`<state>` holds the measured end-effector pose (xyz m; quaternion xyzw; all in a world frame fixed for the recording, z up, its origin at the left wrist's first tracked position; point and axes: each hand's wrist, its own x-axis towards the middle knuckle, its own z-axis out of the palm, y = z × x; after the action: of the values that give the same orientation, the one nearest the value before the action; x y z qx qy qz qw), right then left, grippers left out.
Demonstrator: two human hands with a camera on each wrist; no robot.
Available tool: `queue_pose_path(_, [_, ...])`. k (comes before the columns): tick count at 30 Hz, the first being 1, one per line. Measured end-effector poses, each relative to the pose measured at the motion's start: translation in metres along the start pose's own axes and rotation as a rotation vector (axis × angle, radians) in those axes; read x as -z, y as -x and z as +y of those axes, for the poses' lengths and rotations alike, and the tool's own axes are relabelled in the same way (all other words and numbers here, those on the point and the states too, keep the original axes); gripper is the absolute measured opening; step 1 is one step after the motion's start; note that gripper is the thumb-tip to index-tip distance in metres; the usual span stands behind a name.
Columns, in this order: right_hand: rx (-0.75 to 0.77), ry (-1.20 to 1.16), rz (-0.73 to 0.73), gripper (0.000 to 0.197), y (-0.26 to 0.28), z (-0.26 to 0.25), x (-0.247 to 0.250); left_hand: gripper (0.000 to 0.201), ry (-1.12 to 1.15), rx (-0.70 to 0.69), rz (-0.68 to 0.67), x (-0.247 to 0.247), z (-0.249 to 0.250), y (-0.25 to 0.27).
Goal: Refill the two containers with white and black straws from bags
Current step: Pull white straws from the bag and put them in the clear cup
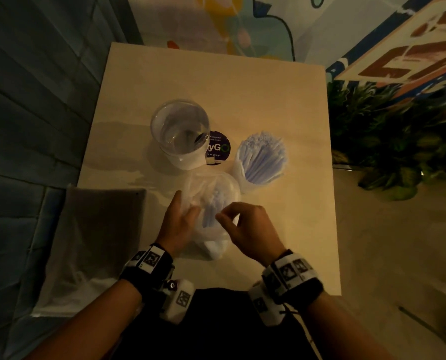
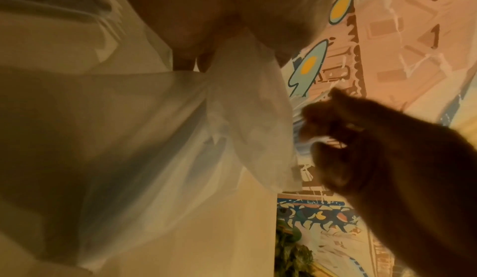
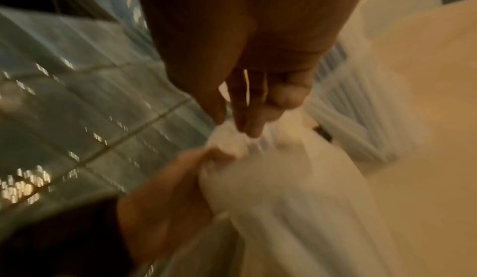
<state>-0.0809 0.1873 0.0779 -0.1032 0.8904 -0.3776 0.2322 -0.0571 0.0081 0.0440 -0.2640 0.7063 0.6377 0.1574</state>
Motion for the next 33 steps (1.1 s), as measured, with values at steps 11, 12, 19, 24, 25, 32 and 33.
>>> queue_pose_path(11, [-0.121,0.055,0.073,0.044,-0.02,0.023,-0.035,0.035,0.104,0.004,-0.021,-0.001,0.001,0.009])
queue_pose_path(12, [-0.081,0.038,0.08,0.04,-0.019,0.022,-0.036,0.034,0.098,-0.015,-0.006,-0.001,0.004,0.01])
queue_pose_path(19, [-0.047,0.024,0.15,0.021,-0.018,0.019,-0.037,0.037,0.055,-0.055,-0.026,-0.003,0.01,0.012])
queue_pose_path(24, [-0.131,0.076,0.061,0.025,-0.022,0.018,-0.033,0.036,0.04,-0.067,-0.02,-0.002,0.01,0.015])
queue_pose_path(25, [-0.129,0.066,0.067,0.026,-0.022,0.017,-0.033,0.036,0.036,-0.071,-0.015,-0.002,0.011,0.015])
queue_pose_path(32, [0.079,-0.144,0.397,0.018,-0.024,0.005,-0.03,0.039,-0.033,-0.041,-0.034,-0.011,0.008,0.013])
queue_pose_path(33, [0.077,-0.227,0.41,0.017,-0.025,0.001,-0.027,0.039,-0.042,-0.043,-0.035,-0.013,0.008,0.013])
